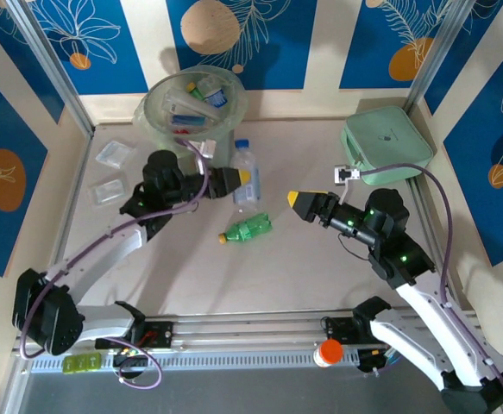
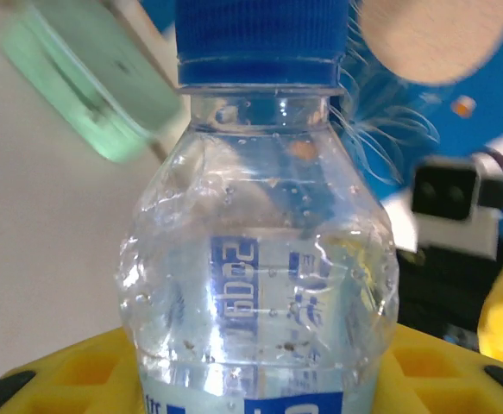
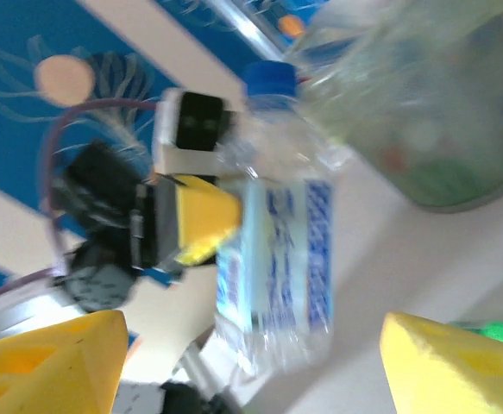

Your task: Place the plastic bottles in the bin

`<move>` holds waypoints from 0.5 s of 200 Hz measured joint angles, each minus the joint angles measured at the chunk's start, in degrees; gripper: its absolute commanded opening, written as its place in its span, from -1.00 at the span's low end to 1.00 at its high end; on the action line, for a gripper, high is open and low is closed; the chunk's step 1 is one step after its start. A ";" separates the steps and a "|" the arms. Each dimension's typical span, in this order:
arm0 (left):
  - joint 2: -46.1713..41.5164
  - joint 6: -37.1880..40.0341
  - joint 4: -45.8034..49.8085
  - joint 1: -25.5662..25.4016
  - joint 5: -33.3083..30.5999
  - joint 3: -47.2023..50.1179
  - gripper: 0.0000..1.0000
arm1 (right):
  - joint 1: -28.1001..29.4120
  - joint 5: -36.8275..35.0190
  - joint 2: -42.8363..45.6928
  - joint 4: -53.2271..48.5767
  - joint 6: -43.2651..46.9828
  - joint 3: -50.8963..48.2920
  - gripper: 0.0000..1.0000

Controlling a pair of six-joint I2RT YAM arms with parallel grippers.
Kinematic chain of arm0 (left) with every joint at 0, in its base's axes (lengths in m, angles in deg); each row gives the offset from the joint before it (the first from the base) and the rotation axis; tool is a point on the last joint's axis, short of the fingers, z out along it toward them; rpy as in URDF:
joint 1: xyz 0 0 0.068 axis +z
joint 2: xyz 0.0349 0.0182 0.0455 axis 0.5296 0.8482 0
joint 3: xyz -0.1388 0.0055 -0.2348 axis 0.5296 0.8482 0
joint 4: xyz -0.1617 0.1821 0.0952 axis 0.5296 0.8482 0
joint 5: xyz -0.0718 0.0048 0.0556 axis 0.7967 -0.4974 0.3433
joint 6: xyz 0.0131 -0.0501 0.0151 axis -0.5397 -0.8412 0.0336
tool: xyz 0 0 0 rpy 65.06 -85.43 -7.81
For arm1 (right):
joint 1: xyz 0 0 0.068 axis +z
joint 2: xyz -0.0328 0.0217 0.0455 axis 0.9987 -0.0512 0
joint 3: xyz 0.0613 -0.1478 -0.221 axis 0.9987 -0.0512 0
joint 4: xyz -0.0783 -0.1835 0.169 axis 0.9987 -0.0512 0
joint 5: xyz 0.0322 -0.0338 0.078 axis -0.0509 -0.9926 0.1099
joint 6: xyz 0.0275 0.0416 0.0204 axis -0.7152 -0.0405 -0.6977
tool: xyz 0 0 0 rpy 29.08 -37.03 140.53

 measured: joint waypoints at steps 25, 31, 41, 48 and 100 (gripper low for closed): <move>0.44 4.42 13.73 -0.02 -14.84 -13.81 -0.10 | 2.86 -8.20 0.26 -7.78 3.85 1.01 0.38; 0.98 4.66 15.91 -0.02 -18.21 -17.20 -0.12 | 3.43 -9.29 0.17 -9.09 4.61 1.29 0.38; 2.64 4.35 20.31 -0.02 -24.02 -23.47 -0.20 | 4.07 -10.82 -0.28 -11.41 5.57 2.14 0.37; 4.42 3.69 23.19 0.04 -27.50 -28.11 -0.22 | 4.33 -11.80 -0.87 -12.81 6.03 3.04 0.38; 22.40 -1.62 40.35 1.44 -45.24 -56.39 -0.25 | 4.50 -19.12 -8.52 -22.77 5.07 11.23 0.37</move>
